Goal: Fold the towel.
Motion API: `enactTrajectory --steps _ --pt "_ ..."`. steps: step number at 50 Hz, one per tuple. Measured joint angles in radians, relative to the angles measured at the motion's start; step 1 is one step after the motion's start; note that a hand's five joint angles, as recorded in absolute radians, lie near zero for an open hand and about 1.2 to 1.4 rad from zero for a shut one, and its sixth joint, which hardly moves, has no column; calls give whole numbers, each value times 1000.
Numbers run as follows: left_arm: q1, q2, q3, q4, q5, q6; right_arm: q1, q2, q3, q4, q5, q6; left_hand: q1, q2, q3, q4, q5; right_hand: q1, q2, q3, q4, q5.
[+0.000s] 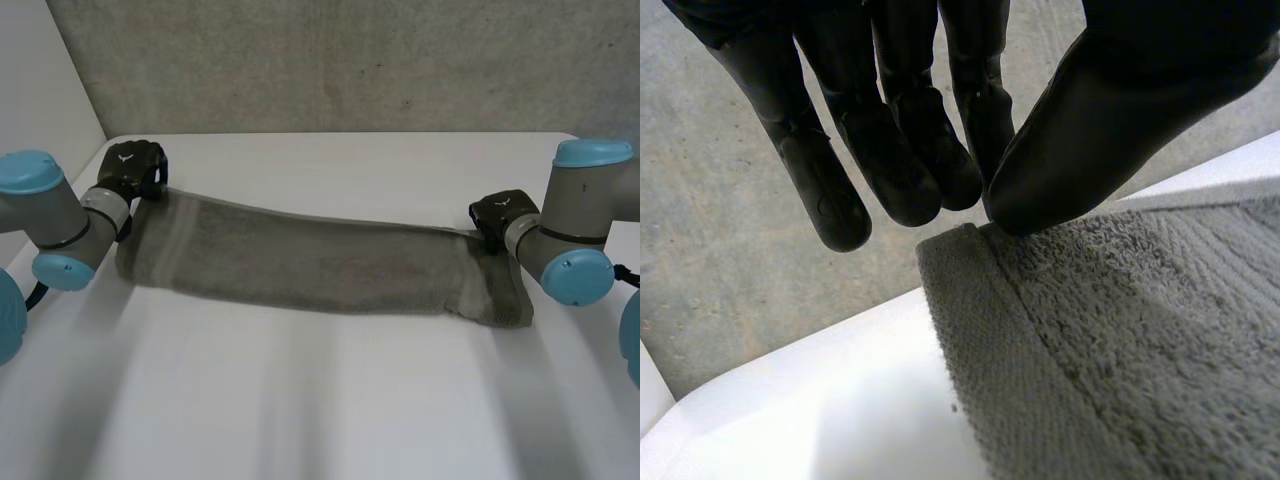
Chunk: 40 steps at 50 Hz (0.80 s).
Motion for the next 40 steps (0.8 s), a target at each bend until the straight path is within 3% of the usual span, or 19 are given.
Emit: enactTrajectory --steps 2,5,6,8,9,11,16,22,28,40 --pt "-2 -7 5 2 0 -2 1 15 -18 -12 10 0 -32 -42 -40 -45 -29 -304 -307 -298 -297 -310" --pt "-3 -12 10 12 -2 -9 4 38 -54 -32 34 0 -361 -411 -397 -416 -370 -710 -726 -703 -702 -739" --pt "-3 -12 10 18 -3 -14 8 49 -74 -40 50 1 -547 -600 -584 -604 -580 -850 -865 -854 -855 -877" --pt "-4 -10 10 23 -6 -19 13 58 -94 -46 67 2 -724 -774 -752 -775 -762 -894 -900 -899 -891 -909" --pt "-4 -4 8 27 -15 -26 20 62 -115 -52 85 8 -984 -1033 -1012 -1033 -1028 -906 -901 -910 -896 -910" --pt "-5 10 2 27 -27 -32 27 56 -127 -55 98 17 -1035 -1090 -1078 -1092 -1089 -907 -901 -910 -896 -910" --pt "-8 88 -54 13 -68 -39 38 -32 -93 -59 97 81 -1035 -1092 -1082 -1096 -1089 -908 -901 -910 -896 -910" --pt "-6 240 -212 -11 -85 -32 38 -223 61 -54 23 133 -1035 -1094 -1083 -1097 -1089 -912 -901 -913 -896 -910" --pt "1 440 -457 -15 -76 -17 36 -413 309 -16 -69 51 -1040 -1097 -1088 -1098 -1089 -910 -901 -913 -896 -908" --pt "12 598 -735 -18 -69 85 22 -501 695 -28 -88 -84 -1040 -1098 -1088 -1100 -1089 -788 -800 -794 -783 -760"
